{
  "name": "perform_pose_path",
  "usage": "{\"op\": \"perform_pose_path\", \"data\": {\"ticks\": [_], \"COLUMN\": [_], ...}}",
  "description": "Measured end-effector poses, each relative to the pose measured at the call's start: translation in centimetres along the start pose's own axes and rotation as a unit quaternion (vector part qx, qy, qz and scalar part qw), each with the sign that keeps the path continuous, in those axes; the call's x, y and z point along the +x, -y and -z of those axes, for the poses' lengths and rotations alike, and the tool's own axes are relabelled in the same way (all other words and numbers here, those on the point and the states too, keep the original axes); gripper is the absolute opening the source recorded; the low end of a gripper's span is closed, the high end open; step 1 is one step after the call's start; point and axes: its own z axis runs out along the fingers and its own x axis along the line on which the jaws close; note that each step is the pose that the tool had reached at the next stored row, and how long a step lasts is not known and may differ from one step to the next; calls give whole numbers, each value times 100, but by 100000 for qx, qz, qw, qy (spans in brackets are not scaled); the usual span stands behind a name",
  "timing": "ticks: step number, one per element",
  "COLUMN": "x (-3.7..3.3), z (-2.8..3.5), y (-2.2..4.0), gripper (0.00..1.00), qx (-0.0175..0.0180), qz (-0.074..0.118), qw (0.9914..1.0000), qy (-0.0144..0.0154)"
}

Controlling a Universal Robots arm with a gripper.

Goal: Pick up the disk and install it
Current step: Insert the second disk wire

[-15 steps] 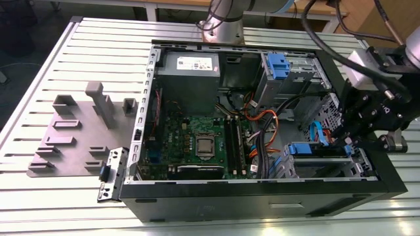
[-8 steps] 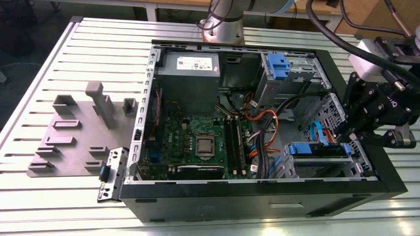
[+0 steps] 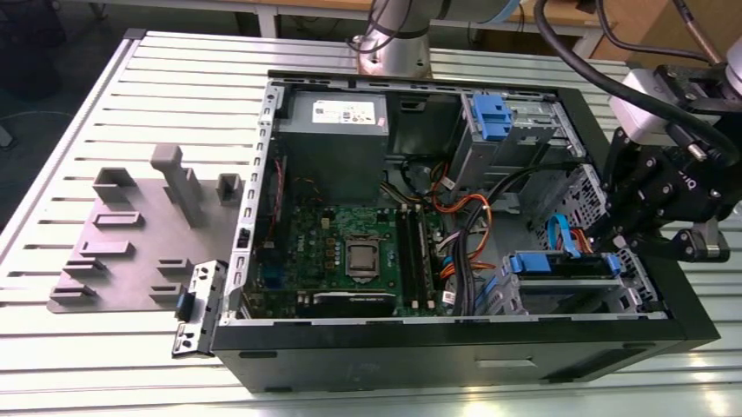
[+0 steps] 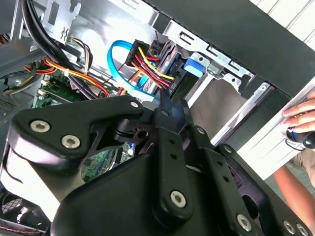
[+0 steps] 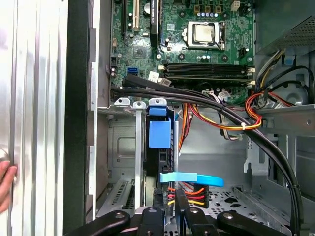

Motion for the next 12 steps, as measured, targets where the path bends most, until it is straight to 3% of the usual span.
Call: {"op": "perform_pose_path", "data": {"ticks": [12], "x": [0], "z": [11], "y": [-1], "gripper": [24], "qx": [-1], "qz": [-4], "qw": [100000], "qy": [2]}}
